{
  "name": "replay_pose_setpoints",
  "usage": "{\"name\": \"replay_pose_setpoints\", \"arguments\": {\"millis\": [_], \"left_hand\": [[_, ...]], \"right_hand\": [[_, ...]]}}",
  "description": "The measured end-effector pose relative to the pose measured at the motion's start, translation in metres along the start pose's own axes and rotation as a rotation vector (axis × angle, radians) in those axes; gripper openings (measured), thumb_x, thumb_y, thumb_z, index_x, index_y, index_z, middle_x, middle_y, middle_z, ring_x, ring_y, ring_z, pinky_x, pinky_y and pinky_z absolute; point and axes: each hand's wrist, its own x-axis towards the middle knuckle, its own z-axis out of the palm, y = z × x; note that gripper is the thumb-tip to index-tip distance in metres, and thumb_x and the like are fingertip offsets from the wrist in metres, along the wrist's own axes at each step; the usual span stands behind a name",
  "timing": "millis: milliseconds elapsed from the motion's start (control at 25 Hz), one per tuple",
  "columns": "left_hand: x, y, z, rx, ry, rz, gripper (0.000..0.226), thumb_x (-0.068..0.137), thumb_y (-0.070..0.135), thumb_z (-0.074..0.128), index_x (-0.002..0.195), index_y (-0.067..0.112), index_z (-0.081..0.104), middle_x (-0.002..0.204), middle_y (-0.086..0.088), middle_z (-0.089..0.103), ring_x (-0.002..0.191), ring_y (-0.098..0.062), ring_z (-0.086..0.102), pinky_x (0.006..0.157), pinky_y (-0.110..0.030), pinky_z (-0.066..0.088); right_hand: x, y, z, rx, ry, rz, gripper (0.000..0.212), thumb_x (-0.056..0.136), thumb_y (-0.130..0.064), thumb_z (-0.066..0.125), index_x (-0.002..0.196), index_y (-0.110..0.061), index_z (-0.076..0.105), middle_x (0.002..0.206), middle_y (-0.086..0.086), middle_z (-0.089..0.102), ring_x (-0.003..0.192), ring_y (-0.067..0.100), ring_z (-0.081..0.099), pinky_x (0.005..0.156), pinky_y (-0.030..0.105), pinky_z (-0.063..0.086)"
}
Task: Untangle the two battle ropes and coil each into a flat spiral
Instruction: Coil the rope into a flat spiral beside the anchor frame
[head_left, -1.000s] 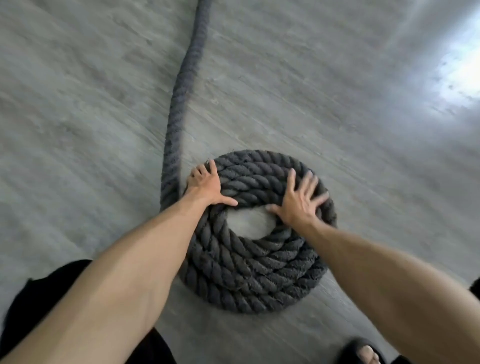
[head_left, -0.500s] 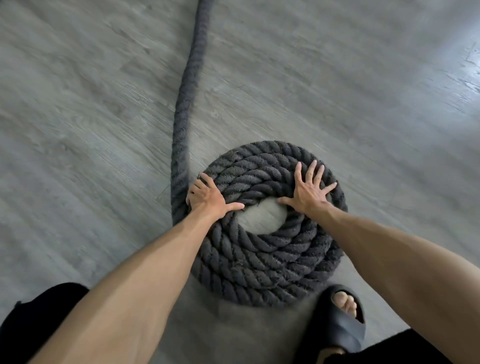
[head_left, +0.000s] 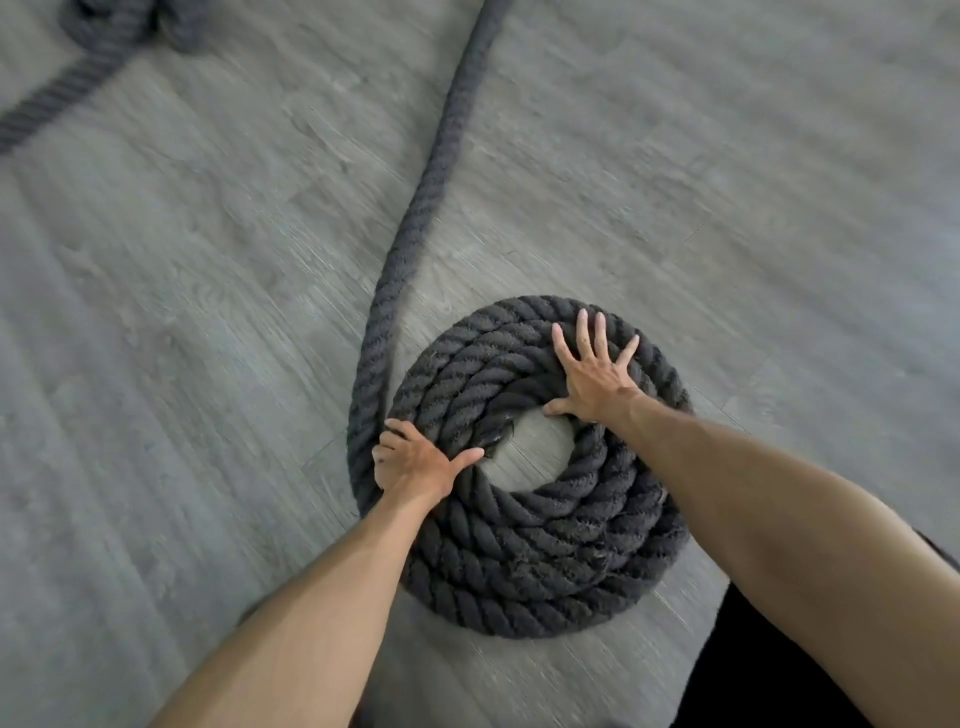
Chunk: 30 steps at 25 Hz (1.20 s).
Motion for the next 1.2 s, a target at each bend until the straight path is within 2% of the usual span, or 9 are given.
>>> {"name": "replay_pose_setpoints", "arguments": {"millis": [200, 320, 400, 480, 600, 680, 800, 1000, 1200], "left_hand": [[0.032, 0.015, -0.016, -0.023, -0.130, -0.073, 0.134, 0.072, 0.087, 0.046, 0.151, -0.009, -0.003, 0.149, -0.022, 0.031, 0.131, -0.033, 0.043, 0.099, -0.039, 0.042], [0.059, 0.018, -0.036, 0.269, -0.304, 0.096, 0.122, 0.075, 0.090, 0.030, 0.155, -0.001, 0.016, 0.155, -0.019, 0.026, 0.139, -0.035, 0.037, 0.109, -0.042, 0.039], [0.069, 0.024, -0.065, 0.334, -0.228, 0.235, 0.092, 0.093, 0.072, 0.032, 0.154, 0.003, 0.023, 0.160, -0.015, 0.025, 0.143, -0.035, 0.034, 0.114, -0.044, 0.034], [0.078, 0.039, -0.098, 0.271, -0.026, 0.353, 0.084, 0.095, 0.060, 0.045, 0.154, 0.005, 0.021, 0.160, -0.017, 0.025, 0.144, -0.036, 0.031, 0.116, -0.046, 0.030], [0.086, 0.088, -0.116, 0.172, 0.053, 0.573, 0.117, 0.076, 0.068, 0.068, 0.156, 0.014, 0.002, 0.160, -0.022, 0.010, 0.148, -0.042, 0.012, 0.117, -0.060, 0.016], [0.087, 0.118, -0.109, 0.304, 0.011, 0.683, 0.137, 0.065, 0.075, 0.072, 0.156, 0.019, -0.014, 0.161, -0.026, -0.009, 0.148, -0.046, -0.006, 0.113, -0.070, 0.005], [0.101, 0.130, -0.096, 0.375, 0.047, 0.752, 0.150, 0.057, 0.078, 0.074, 0.153, 0.017, -0.023, 0.156, -0.031, -0.024, 0.145, -0.052, -0.015, 0.111, -0.073, 0.001], [0.124, 0.116, -0.107, 0.317, 0.108, 0.704, 0.149, 0.056, 0.080, 0.072, 0.155, 0.009, -0.015, 0.157, -0.034, -0.008, 0.143, -0.056, 0.002, 0.106, -0.075, 0.018], [0.178, 0.089, -0.151, 0.194, 0.102, 0.531, 0.154, 0.053, 0.081, 0.074, 0.154, 0.004, -0.015, 0.156, -0.035, 0.001, 0.140, -0.055, 0.012, 0.105, -0.073, 0.022]], "right_hand": [[0.036, 0.006, -0.022, -0.071, 0.029, -0.063, 0.130, 0.074, -0.079, 0.064, 0.159, -0.025, -0.020, 0.163, 0.016, -0.030, 0.150, 0.040, -0.026, 0.109, 0.082, 0.001], [0.036, 0.002, -0.030, -0.025, 0.017, -0.045, 0.128, 0.076, -0.076, 0.065, 0.158, -0.027, -0.020, 0.164, 0.012, -0.029, 0.151, 0.038, -0.025, 0.111, 0.080, 0.000], [0.022, -0.007, -0.021, 0.053, 0.058, 0.038, 0.123, 0.081, -0.071, 0.065, 0.159, -0.027, -0.019, 0.165, 0.011, -0.027, 0.152, 0.038, -0.024, 0.112, 0.080, 0.000], [-0.004, -0.016, -0.006, 0.231, 0.086, 0.272, 0.121, 0.084, -0.067, 0.064, 0.159, -0.021, -0.018, 0.164, 0.019, -0.025, 0.150, 0.042, -0.024, 0.109, 0.080, -0.009], [-0.045, -0.023, 0.028, 0.535, 0.067, 0.720, 0.129, 0.079, -0.073, 0.064, 0.158, -0.015, -0.021, 0.160, 0.030, -0.027, 0.148, 0.046, -0.026, 0.106, 0.080, -0.010], [-0.053, -0.023, 0.040, 0.650, 0.052, 0.832, 0.135, 0.075, -0.078, 0.064, 0.157, -0.015, -0.022, 0.160, 0.028, -0.030, 0.148, 0.044, -0.029, 0.108, 0.081, -0.006], [-0.049, -0.022, 0.040, 0.669, 0.043, 0.816, 0.137, 0.073, -0.076, 0.068, 0.158, -0.016, -0.020, 0.161, 0.026, -0.029, 0.148, 0.045, -0.028, 0.108, 0.081, -0.002], [-0.030, -0.021, 0.013, 0.617, 0.029, 0.748, 0.134, 0.073, -0.073, 0.072, 0.160, -0.019, -0.015, 0.163, 0.025, -0.023, 0.150, 0.044, -0.023, 0.110, 0.079, 0.000], [0.051, -0.034, -0.049, 0.501, -0.024, 0.556, 0.132, 0.075, -0.071, 0.072, 0.159, -0.021, -0.017, 0.163, 0.023, -0.026, 0.150, 0.043, -0.025, 0.113, 0.077, 0.001]]}}
